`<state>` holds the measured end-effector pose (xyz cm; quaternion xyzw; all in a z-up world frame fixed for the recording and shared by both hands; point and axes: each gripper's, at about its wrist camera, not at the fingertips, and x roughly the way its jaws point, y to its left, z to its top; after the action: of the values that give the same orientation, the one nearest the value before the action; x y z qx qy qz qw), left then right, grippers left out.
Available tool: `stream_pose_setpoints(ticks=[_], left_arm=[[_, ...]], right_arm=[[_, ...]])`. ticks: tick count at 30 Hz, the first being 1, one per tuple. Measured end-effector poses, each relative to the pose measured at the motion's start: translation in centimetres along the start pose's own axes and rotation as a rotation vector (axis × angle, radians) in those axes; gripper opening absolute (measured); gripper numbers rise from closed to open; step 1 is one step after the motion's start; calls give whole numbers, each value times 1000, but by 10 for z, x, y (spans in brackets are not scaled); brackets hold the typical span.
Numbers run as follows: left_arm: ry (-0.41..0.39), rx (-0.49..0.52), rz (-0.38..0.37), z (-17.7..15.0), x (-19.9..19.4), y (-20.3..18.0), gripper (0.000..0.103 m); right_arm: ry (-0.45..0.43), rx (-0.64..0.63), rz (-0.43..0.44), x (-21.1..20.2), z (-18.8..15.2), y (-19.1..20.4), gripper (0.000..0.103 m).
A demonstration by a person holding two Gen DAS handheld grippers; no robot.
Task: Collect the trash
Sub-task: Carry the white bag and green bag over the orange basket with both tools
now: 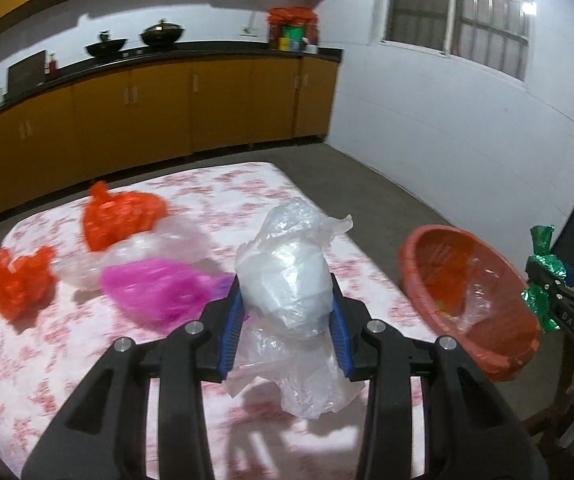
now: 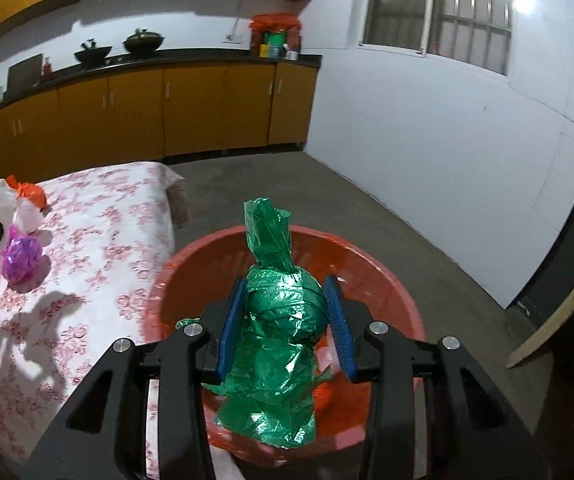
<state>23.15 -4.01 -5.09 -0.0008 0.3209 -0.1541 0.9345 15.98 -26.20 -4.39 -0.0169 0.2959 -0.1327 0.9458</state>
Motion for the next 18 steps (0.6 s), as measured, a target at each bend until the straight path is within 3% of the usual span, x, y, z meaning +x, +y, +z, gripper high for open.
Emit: stream_pose_setpoints(ticks=[9, 18], left_arm=[[13, 69, -123, 12, 17, -62, 39], [44, 113, -196, 14, 34, -97, 39]], right_arm=[[-9, 60, -6, 2, -1, -21, 41], [-17, 113, -10, 6, -1, -34, 41]])
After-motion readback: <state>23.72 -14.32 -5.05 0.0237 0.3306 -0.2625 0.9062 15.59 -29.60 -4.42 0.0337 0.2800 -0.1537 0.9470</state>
